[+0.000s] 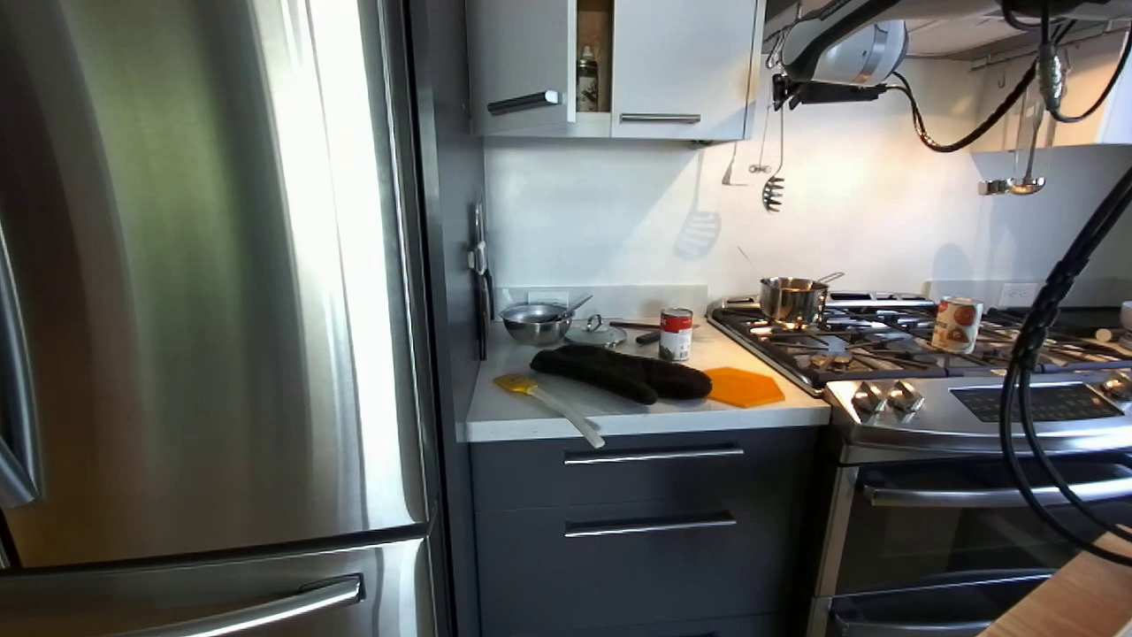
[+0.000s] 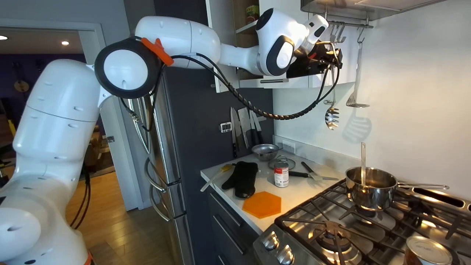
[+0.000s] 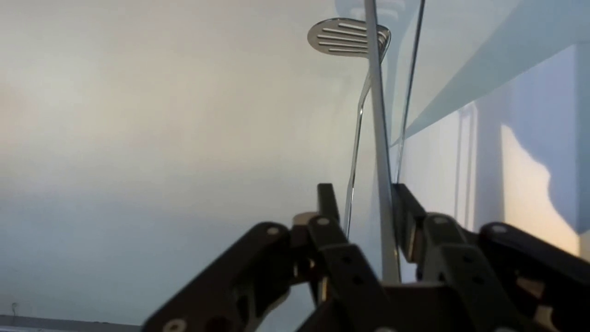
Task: Put the pasta spoon in the pot
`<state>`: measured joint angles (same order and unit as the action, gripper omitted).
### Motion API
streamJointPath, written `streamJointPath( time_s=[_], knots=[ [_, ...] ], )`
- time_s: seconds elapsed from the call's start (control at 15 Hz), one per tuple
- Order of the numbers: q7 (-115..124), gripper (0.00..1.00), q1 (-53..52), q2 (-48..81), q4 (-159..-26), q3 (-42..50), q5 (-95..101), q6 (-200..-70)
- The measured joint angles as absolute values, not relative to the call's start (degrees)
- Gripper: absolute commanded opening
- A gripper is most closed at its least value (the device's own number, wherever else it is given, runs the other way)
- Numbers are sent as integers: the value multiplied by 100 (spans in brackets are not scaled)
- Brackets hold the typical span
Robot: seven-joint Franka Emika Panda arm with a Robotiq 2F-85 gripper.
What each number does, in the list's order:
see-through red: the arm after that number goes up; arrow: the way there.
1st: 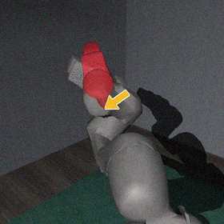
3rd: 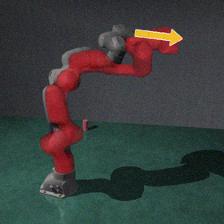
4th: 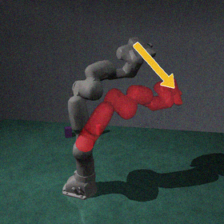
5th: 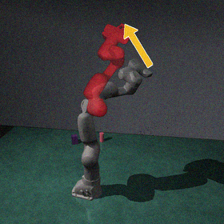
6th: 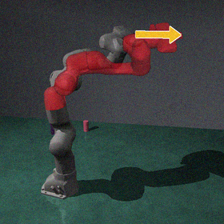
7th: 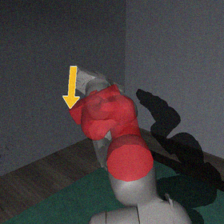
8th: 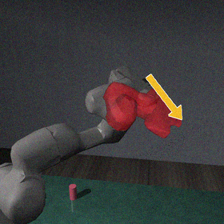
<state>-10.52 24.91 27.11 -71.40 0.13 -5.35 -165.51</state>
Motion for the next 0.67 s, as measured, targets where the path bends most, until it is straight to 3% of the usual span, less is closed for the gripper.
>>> streamJointPath(
  time_s=[0.13, 0.67],
  knots=[
    [-1052, 0, 2490, 2711, -7157, 9, -535, -16551],
    [-1074, 1, 2446, 2663, -7244, 58, -518, -16582]
  ],
)
